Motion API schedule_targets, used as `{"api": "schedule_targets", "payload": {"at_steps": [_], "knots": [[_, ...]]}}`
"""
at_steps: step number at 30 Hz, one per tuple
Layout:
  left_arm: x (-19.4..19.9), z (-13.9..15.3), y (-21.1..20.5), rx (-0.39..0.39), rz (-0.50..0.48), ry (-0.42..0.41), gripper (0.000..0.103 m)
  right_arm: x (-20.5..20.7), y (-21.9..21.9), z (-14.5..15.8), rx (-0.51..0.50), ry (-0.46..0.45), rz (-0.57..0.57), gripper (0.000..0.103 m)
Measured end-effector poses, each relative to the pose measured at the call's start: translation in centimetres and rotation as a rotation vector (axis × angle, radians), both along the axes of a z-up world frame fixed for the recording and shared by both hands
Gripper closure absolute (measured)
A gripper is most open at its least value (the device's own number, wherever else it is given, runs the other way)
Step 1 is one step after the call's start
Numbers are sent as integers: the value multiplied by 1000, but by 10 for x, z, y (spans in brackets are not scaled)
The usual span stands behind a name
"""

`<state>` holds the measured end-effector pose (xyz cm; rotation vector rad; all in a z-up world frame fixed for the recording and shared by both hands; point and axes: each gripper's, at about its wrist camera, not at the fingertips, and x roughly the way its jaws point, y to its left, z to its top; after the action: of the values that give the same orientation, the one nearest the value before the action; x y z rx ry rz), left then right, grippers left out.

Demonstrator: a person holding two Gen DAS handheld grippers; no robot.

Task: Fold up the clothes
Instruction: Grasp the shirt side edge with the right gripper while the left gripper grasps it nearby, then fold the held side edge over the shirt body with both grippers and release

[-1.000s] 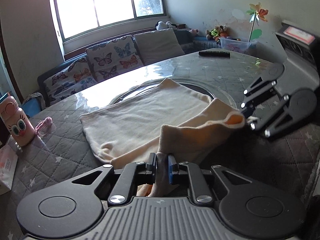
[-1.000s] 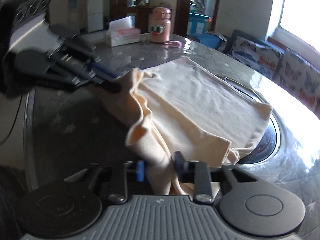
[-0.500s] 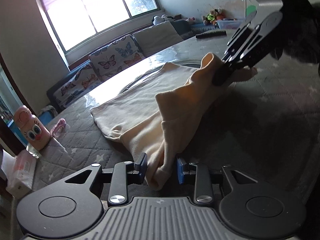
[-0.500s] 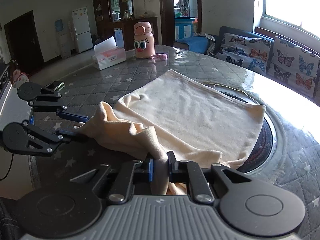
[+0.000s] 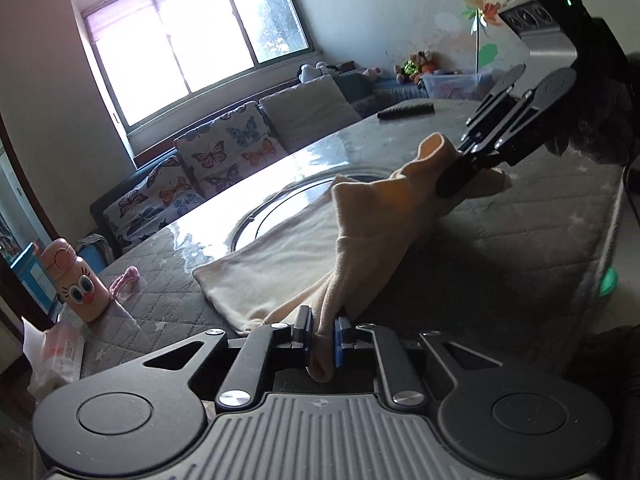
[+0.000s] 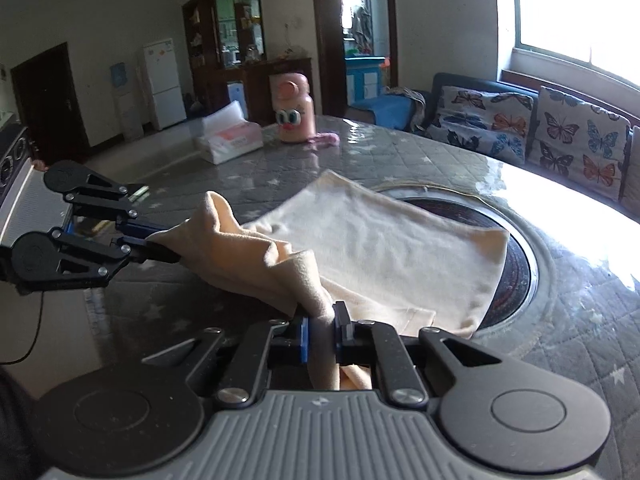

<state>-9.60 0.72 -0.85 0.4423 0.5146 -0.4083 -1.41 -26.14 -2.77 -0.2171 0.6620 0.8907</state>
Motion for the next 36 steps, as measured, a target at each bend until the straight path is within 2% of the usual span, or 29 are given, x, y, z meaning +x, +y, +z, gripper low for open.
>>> {"api": "schedule_targets", "payload": {"at_steps": [4, 7, 10, 12, 21, 24, 31, 34, 36], "knots": [[-39, 14, 3, -35, -10, 21, 91, -32, -12, 15, 18, 3, 36, 93], [-55, 21, 5, -67, -2, 42, 91, -53, -15, 21, 14, 7, 69, 93], [-51, 23, 6, -66, 10, 34, 91, -70, -17, 26, 9, 12, 98, 93], [-45, 25, 6, -69, 19, 28, 91, -67, -15, 26, 7, 13, 94, 93], [28, 26, 12, -85, 44, 15, 91, -7, -3, 31, 2, 28, 33, 93], [64, 20, 18, -109, 57, 66, 91, 26, 4, 26, -9, 49, 5, 93], [137, -9, 24, -103, 94, 163, 91, 91, 23, -2, -50, 112, -59, 93], [157, -26, 27, -105, 138, 203, 88, 110, 29, -21, -67, 147, -98, 90], [164, -33, 31, -112, 171, 220, 87, 118, 29, -33, -62, 153, -138, 82]]}}
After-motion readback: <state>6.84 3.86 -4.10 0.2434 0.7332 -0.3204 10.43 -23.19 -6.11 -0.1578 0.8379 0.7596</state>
